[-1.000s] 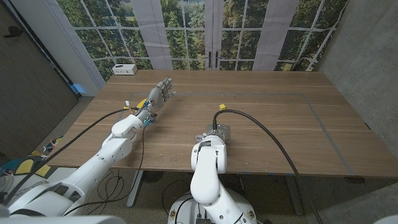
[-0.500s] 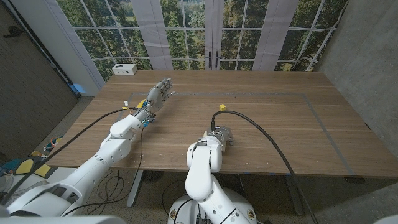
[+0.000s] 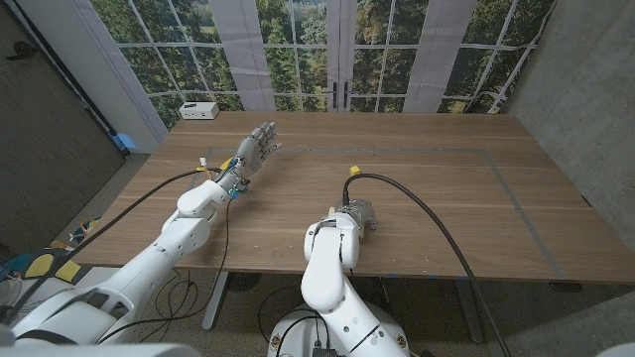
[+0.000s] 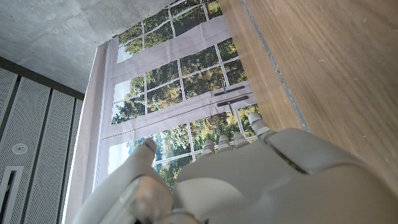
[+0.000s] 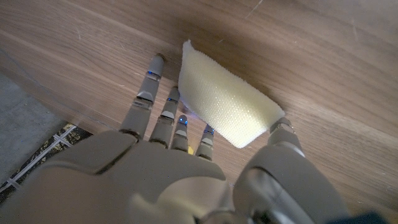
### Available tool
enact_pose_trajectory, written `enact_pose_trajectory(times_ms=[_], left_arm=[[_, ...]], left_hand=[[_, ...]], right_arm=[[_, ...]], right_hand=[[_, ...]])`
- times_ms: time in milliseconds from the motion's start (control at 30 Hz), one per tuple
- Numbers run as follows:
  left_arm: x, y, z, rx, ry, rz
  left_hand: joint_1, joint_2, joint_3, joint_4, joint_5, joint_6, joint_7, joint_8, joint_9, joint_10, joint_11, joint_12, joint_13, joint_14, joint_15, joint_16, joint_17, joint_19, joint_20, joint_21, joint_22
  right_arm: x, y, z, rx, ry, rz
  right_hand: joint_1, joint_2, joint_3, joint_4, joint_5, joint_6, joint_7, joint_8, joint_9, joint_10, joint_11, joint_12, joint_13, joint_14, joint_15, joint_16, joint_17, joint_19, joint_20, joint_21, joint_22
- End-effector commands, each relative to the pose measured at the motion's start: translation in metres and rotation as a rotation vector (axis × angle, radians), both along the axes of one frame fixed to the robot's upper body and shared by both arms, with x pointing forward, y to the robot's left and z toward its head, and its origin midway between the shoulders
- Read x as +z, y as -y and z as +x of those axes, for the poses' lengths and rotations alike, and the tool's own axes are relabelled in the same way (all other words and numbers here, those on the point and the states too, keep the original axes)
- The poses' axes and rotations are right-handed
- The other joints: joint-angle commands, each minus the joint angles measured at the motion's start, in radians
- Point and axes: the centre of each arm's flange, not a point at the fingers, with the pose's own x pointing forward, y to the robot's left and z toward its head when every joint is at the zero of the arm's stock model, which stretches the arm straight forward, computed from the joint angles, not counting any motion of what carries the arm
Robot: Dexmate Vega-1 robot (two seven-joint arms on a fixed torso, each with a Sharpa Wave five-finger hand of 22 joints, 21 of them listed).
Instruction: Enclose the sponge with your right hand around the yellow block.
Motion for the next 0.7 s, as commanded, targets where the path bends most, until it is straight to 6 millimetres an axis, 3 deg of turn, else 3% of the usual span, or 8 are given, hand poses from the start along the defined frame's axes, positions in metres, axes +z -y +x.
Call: enact_pose_trajectory(times_ms=[33, 233, 367, 400, 700], left_arm=[[0.000, 0.003, 0.003, -0.002, -0.005, -0.002], [0.000, 0.001, 0.003, 0.003, -0.006, -0.007], [-0.001, 0.001, 0.002, 0.003, -0.010, -0.003], [-0.001, 0.001, 0.002, 0.001, -0.011, -0.004], [-0.001, 0.000, 0.003, 0.004, -0.010, -0.006]], left_hand=[[0.009, -0.004, -0.003, -0.001, 0.004, -0.055, -0.005, -0.002, 0.002, -0.144, 0.005, -0.005, 0.003, -0.151, 0.006, -0.002, 0.003, -0.038, 0.004, -0.006, 0.005], [0.009, -0.004, -0.003, -0.001, 0.004, -0.054, -0.004, -0.002, 0.002, -0.143, 0.005, -0.004, 0.003, -0.151, 0.005, -0.002, 0.003, -0.037, 0.004, -0.007, 0.005], [0.009, -0.004, -0.004, -0.001, 0.004, -0.053, -0.005, -0.002, 0.002, -0.144, 0.005, -0.004, 0.003, -0.151, 0.006, -0.002, 0.003, -0.037, 0.005, -0.008, 0.005], [0.009, -0.004, -0.004, -0.001, 0.004, -0.054, -0.005, -0.002, 0.002, -0.144, 0.005, -0.004, 0.003, -0.151, 0.006, -0.002, 0.003, -0.036, 0.005, -0.008, 0.005], [0.009, -0.003, -0.004, -0.001, 0.004, -0.054, -0.005, -0.002, 0.002, -0.144, 0.004, -0.005, 0.003, -0.151, 0.005, -0.001, 0.003, -0.035, 0.005, -0.010, 0.005]], right_arm=[[-0.007, 0.008, 0.003, -0.012, 0.111, 0.094], [-0.017, 0.008, 0.012, -0.038, 0.098, 0.041], [-0.016, 0.008, 0.010, -0.030, 0.143, 0.031], [-0.013, 0.010, 0.009, -0.016, 0.156, 0.058], [0.005, 0.023, 0.000, -0.018, 0.320, 0.100]], right_hand=[[0.141, 0.057, 0.040, -0.030, -0.001, 0.135, -0.002, 0.040, 0.008, 0.110, -0.011, 0.042, 0.005, 0.122, -0.050, 0.062, 0.039, 0.080, -0.038, 0.027, 0.009], [0.350, 0.058, 0.058, -0.047, -0.001, 0.277, 0.010, 0.081, 0.015, 0.197, -0.034, 0.058, 0.011, 0.209, -0.103, 0.135, 0.104, 0.137, -0.090, 0.058, 0.019], [0.414, 0.055, 0.053, -0.045, -0.002, 0.287, 0.013, 0.084, 0.020, 0.217, -0.050, 0.062, 0.020, 0.234, -0.117, 0.172, 0.143, 0.152, -0.102, 0.074, 0.025], [0.432, 0.053, 0.048, -0.041, -0.002, 0.269, 0.006, 0.075, 0.020, 0.218, -0.048, 0.060, 0.021, 0.223, -0.117, 0.177, 0.156, 0.147, -0.104, 0.077, 0.028], [0.438, 0.072, 0.008, 0.000, -0.013, 0.310, -0.003, 0.069, 0.016, 0.280, -0.039, 0.078, 0.028, 0.261, -0.133, 0.237, 0.224, 0.142, -0.125, 0.109, 0.051]])
